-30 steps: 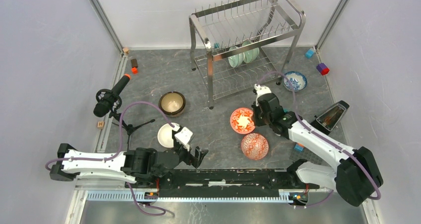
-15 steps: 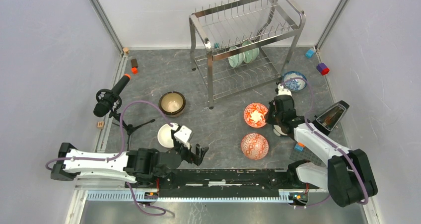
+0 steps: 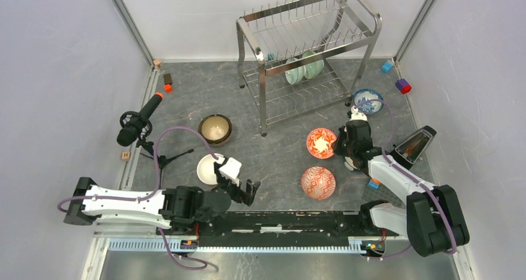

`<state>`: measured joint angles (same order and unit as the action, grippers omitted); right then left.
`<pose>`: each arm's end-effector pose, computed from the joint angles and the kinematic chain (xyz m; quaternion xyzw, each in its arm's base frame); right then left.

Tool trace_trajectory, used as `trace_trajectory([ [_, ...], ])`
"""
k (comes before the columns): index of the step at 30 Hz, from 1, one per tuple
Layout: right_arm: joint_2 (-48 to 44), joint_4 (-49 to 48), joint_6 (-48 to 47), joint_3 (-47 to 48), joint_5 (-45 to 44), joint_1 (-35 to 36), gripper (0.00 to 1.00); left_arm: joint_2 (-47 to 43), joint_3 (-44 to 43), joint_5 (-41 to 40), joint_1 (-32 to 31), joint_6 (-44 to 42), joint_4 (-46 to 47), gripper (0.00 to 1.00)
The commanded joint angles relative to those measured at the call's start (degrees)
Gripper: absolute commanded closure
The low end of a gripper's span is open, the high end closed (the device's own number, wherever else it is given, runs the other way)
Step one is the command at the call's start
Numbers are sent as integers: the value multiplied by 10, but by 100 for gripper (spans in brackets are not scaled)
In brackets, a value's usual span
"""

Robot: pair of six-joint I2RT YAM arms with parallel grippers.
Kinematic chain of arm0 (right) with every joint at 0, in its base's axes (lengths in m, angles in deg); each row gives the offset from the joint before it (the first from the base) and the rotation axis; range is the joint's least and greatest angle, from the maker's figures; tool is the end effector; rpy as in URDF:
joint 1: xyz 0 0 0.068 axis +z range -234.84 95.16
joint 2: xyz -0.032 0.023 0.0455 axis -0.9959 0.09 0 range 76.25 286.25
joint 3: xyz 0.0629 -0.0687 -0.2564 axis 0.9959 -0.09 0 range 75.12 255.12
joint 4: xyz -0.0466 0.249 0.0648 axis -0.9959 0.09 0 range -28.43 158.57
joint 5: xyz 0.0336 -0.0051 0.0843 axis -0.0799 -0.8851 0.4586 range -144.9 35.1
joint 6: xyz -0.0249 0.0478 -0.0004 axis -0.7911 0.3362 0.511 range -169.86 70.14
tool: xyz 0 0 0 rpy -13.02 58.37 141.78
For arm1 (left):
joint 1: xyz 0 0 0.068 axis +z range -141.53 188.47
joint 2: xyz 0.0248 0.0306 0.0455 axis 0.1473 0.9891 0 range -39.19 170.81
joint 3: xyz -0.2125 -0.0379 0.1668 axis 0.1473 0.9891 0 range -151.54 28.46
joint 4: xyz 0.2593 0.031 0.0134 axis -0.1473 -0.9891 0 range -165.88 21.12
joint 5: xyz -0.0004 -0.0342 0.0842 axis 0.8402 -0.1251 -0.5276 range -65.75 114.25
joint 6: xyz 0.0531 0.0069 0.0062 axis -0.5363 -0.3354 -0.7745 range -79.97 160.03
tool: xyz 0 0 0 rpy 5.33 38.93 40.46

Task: Unload the bowls from the dish rack
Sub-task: Move the bowl to the center of the board.

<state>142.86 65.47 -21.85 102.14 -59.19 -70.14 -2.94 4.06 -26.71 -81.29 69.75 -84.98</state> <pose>0.2151 0.0537 0.1705 0.1211 0.9102 0.1116 0.3800 0.0284 -0.1443 0.2329 0.1950 0.7807 -0.2162 0.5529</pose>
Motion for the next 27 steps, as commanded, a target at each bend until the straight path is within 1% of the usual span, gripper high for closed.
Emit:
trace_trajectory([
  [1, 9, -22, -11, -11, 4, -6, 93, 24, -13, -31, -2, 22, 25, 6],
  [5, 10, -23, -17, -7, 7, -8, 86, 43, -23, -35, -2, 17, 24, 5],
  [16, 53, -35, -32, 10, 30, -11, 83, 57, -26, -41, -2, 15, 29, 5],
  [21, 50, -35, -43, 17, 37, -10, 75, 51, -30, -40, -2, 13, 20, 5],
  [25, 52, -35, -53, 28, 42, -11, 70, 54, -30, -42, -2, 2, 31, 5],
  [27, 57, -33, -56, 34, 41, -11, 66, 57, -30, -43, -2, -2, 39, 5],
])
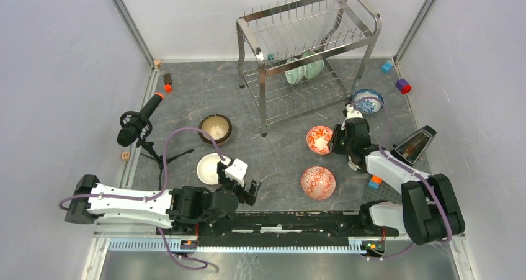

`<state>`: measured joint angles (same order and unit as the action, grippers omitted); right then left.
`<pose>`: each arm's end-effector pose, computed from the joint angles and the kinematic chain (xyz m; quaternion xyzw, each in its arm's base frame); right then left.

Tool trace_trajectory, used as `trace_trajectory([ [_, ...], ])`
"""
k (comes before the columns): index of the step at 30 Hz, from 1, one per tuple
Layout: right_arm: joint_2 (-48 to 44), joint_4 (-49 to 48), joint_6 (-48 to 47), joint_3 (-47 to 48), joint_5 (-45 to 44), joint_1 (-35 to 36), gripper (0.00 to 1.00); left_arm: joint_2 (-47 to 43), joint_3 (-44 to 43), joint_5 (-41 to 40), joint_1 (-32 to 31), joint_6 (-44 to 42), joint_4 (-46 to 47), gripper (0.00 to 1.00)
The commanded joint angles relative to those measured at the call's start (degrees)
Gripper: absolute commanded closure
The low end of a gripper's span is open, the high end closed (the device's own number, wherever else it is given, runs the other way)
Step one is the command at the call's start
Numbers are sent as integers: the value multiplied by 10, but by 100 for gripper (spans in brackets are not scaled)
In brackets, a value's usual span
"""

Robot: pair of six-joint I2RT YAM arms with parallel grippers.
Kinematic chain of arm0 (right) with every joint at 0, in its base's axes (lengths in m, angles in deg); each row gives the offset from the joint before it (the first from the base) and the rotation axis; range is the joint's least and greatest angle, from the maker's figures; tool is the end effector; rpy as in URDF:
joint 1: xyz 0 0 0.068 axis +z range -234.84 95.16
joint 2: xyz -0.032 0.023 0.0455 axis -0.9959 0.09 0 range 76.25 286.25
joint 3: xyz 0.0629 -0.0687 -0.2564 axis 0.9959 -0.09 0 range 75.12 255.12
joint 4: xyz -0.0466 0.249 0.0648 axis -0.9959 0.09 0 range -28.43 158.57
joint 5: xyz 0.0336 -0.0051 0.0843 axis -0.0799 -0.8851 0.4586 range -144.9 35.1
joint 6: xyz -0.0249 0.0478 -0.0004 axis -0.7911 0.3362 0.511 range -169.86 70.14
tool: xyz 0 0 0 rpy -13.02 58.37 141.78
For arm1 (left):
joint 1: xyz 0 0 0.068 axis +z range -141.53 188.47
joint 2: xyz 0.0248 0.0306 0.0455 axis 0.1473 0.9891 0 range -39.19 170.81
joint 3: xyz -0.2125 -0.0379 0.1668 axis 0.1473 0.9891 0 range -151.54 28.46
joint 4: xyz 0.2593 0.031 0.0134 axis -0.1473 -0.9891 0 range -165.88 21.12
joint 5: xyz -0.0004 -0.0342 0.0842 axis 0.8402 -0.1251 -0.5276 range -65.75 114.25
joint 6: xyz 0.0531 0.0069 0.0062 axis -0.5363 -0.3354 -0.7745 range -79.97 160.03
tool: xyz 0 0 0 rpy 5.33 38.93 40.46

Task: Unload the bowls from the dish rack
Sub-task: Move the bowl to the center of the board, then adjust the dish rack at the center of the board.

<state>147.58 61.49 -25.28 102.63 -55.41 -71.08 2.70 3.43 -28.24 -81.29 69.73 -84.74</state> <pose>0.2264 0.0551 0.1615 0.0885 0.9153 0.1251 0.3724 0.0290 -0.1557 0.2245 0.2104 0.7875 -0.1757 0.5519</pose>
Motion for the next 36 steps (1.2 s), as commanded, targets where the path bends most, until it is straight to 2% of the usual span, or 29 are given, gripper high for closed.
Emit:
trace_trajectory([
  [1, 9, 9, -23, 31, 4, -2, 61, 4, -24, -28, -2, -4, 40, 5],
  [6, -23, 18, -13, 35, 20, -1, 38, 23, -31, -34, -2, -18, 56, 4],
  [10, -70, 55, -11, 64, 18, -1, 28, 53, -49, -54, -1, -52, 82, 1],
  [15, -156, 86, -2, 94, 36, -1, 27, 108, -91, -89, 25, -122, 140, 0],
  [18, -219, 79, 5, 82, 53, -1, 27, 127, -126, -36, 91, -125, 144, 0],
  [20, -257, 72, 10, 61, 62, -1, 28, 130, -144, 31, 154, -115, 154, 0],
  [24, -347, 15, 28, -17, 94, -1, 28, 148, -172, 131, 249, -129, 219, 0],
  [27, -404, -41, 47, -75, 137, -1, 28, 177, -186, 141, 298, -144, 287, 0],
  [32, -442, -93, 47, -130, 169, -1, 28, 239, -186, 160, 362, -176, 444, 0],
  [36, -452, -109, 50, -147, 178, -1, 28, 300, -228, 181, 403, -205, 479, 0],
])
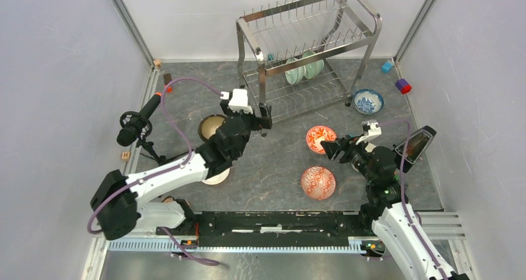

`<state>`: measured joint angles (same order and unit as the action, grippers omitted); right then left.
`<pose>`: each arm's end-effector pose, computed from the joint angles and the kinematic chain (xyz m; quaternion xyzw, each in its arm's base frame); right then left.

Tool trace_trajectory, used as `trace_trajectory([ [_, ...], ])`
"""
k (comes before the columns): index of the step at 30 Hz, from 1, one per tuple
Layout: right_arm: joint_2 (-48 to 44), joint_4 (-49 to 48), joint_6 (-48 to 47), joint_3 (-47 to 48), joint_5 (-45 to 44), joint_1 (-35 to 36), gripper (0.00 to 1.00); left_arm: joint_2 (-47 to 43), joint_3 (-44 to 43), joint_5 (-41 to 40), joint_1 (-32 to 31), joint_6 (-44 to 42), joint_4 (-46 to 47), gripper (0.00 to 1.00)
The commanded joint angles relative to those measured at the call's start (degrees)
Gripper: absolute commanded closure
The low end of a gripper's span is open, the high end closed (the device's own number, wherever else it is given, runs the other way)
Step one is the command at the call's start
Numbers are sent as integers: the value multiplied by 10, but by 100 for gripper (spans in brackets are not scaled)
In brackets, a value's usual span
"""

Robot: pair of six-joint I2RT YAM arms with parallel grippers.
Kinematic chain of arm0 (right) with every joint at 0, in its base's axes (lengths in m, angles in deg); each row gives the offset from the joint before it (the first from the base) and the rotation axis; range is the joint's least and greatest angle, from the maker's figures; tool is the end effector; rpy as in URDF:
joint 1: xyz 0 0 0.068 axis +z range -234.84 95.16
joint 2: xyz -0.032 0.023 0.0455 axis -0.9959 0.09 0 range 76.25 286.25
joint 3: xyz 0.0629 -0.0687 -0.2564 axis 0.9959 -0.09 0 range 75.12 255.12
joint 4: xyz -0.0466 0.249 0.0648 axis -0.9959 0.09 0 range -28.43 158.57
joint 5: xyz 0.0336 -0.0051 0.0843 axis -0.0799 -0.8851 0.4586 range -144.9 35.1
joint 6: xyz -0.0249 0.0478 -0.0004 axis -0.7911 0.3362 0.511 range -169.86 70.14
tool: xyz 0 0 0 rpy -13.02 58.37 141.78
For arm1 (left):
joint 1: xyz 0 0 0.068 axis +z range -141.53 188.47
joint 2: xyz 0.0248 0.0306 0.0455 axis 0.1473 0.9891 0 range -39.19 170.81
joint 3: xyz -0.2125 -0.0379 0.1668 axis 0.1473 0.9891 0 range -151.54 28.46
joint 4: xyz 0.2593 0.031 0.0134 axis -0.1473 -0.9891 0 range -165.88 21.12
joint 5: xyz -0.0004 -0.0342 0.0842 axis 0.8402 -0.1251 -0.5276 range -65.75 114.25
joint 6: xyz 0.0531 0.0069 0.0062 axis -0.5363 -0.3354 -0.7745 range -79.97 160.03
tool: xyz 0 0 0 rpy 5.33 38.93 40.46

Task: Unload the bowls from the dish rack
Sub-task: Adjust the dish rack at the center of the board.

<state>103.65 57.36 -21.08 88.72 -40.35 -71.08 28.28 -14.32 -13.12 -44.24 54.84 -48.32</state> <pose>0.1385 0.0431 0.2167 0.0180 0.7618 0.3224 0.5616 0.1800 -0.2005 0.3022 0.0188 0.7268 -0.1636 0.6668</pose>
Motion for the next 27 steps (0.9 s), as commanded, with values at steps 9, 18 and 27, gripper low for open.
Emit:
trace_trajectory([
  [9, -33, -23, -9, 0, -1, 0, 29, 132, -106, 62, 65, -119, 158, 20],
  [18, -43, 10, -10, 15, -32, 1, 29, 157, -122, 92, 76, -119, 148, 61],
  [27, -30, -31, 29, 17, -59, 1, 29, 101, -84, 130, 62, -67, 106, 97],
])
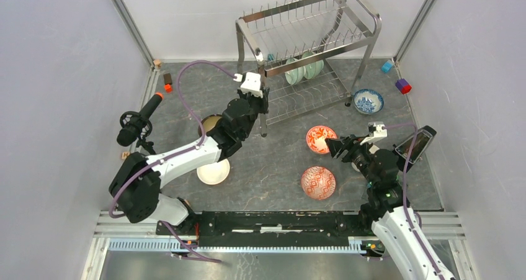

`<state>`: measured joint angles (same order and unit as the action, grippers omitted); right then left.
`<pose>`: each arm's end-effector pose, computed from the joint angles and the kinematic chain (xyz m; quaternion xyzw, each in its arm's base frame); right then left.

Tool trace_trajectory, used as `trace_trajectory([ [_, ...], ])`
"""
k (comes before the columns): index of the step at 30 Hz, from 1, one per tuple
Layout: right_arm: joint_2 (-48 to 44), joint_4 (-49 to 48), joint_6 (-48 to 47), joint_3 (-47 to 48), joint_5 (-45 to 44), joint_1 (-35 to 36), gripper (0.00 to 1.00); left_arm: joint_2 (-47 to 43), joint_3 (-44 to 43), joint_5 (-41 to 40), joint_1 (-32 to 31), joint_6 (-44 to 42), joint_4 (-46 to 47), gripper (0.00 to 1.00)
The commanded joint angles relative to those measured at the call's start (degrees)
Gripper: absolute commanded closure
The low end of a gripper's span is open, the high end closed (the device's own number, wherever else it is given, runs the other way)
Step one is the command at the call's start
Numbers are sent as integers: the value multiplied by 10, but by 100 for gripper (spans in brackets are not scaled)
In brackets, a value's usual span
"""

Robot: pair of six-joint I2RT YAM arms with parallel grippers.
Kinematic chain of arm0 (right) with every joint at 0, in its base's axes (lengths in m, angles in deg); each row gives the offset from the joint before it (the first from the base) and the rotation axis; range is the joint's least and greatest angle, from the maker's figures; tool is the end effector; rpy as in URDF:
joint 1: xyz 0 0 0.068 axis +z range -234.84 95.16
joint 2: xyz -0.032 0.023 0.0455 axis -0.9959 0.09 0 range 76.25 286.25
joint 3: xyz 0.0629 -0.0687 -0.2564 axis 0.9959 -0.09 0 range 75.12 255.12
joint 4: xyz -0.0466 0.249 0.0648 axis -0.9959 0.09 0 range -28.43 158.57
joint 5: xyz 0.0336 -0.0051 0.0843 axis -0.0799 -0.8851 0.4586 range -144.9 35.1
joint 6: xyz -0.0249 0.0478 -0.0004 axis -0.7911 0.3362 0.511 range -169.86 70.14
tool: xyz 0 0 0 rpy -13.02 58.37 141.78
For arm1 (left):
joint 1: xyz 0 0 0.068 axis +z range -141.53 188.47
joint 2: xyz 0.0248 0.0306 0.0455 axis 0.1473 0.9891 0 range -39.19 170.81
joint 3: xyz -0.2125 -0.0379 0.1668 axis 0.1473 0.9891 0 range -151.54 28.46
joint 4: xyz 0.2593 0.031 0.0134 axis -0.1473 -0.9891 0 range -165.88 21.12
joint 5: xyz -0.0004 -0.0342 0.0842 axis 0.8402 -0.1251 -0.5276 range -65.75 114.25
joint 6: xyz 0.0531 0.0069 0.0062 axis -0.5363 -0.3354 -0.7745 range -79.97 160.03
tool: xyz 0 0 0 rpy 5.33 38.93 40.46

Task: Unload the bowls from the dish rack
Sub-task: Adjust the dish rack at the center of the board.

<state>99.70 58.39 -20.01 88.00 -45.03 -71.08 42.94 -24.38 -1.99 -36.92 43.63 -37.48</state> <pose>0.1324 0.0387 0.2186 0.0485 0.7490 0.3043 0.5866 0.2450 -0.2258 0.3114 0.0884 0.6896 -0.1474 0.7035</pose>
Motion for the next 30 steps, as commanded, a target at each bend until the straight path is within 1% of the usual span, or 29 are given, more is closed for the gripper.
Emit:
trace_trajectory([
  [1, 17, -46, 18, 26, -7, 1, 29, -52, 21, 19, -16, 49, -7, 98],
  [6, 63, -69, 3, 51, 38, 1, 29, -85, 32, 14, -51, 57, -46, 98],
  [11, 104, -99, -8, 82, 88, 5, 29, -96, 21, -33, -92, 75, -84, 98],
  [14, 126, -111, -18, 105, 100, 34, 29, -85, 3, -59, -115, 84, -101, 97],
  [16, 135, -108, -35, 119, 80, 66, 29, -78, -2, -89, -132, 84, -100, 94],
  [18, 141, -99, -54, 134, 56, 100, 29, -75, -2, -110, -138, 90, -100, 87],
  [20, 145, -93, -73, 142, 32, 135, 28, -82, 7, -116, -140, 95, -100, 73],
  [22, 145, -96, -90, 142, 16, 168, 25, -99, 19, -119, -141, 99, -104, 58],
  [24, 141, -111, -97, 133, 8, 184, 22, -122, 31, -119, -142, 100, -116, 47],
  [28, 138, -168, -97, 110, 10, 203, 15, -170, 69, -117, -142, 84, -132, 35],
  [30, 144, -193, -102, 105, 15, 211, 13, -198, 91, -112, -141, 70, -136, 26],
])
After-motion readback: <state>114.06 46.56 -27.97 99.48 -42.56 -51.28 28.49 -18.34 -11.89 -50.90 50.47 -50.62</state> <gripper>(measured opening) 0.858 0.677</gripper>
